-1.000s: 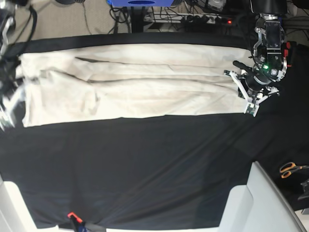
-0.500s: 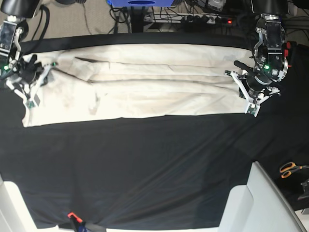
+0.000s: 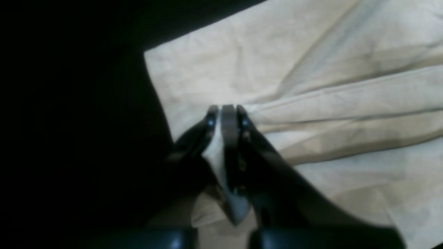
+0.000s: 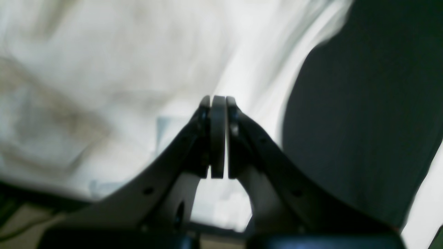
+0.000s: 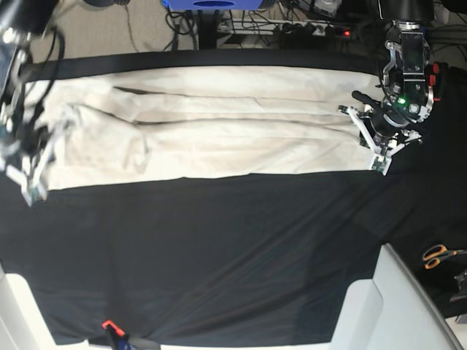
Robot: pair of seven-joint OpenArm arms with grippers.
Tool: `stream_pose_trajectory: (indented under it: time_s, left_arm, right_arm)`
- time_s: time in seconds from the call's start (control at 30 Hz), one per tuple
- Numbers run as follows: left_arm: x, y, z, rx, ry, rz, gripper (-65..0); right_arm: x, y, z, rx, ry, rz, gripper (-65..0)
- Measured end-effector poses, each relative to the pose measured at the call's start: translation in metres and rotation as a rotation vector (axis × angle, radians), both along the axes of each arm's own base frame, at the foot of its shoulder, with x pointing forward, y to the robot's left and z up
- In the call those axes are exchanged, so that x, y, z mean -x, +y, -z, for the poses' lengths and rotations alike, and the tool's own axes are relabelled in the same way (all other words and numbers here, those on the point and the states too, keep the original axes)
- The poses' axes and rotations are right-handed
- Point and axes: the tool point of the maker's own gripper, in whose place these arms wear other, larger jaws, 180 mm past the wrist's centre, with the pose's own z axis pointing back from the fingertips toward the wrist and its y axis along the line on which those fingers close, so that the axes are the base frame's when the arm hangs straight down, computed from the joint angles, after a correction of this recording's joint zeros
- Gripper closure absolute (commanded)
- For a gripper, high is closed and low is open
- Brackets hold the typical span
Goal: Fold the T-shirt properly
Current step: 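Open the right gripper and reposition it at the shirt's end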
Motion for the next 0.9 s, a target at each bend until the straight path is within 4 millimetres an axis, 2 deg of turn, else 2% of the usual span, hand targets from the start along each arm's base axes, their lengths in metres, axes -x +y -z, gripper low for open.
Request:
stream_pose_trajectory:
  time_s: [0.07,0.2,0.3,0.53,0.73,0.9]
  left_arm:
    - [0.000,0.001,0.000,-0.002,0.000,-0.001,0.0]
    - [0.003,0.000,0.002,0.001,0.006,0.000,0.0]
    - [0.004,0.001,0.002,-0.003,0.006,-0.002,0.0]
    - [0.004,0.000,0.002,0.000,0.006,-0.001,0.0]
    - [0.003,0.000,0.002,0.000,0.005,-0.001,0.0]
    - [0.004,0.001,0.001,-0.003,0.006,0.000,0.0]
  right_arm:
    - [-0.022,-0.007,0.000,-0.027,-0.017,0.026,-0.3]
    - [-0.036,-0.020,0.027,-0.097,0.034,0.053,-0.2]
    - [-0.034,-0.032,0.050,-0.140,0.074,0.098,-0.2]
    - [-0.023,-0.056,0.083,-0.237,0.096,0.187,-0.2]
    - [-0.030,-0.068,0.081,-0.256,0.067,0.212,-0.2]
    - [-0.025,-0.072,0.082,-0.246,0.080,0.216,-0.2]
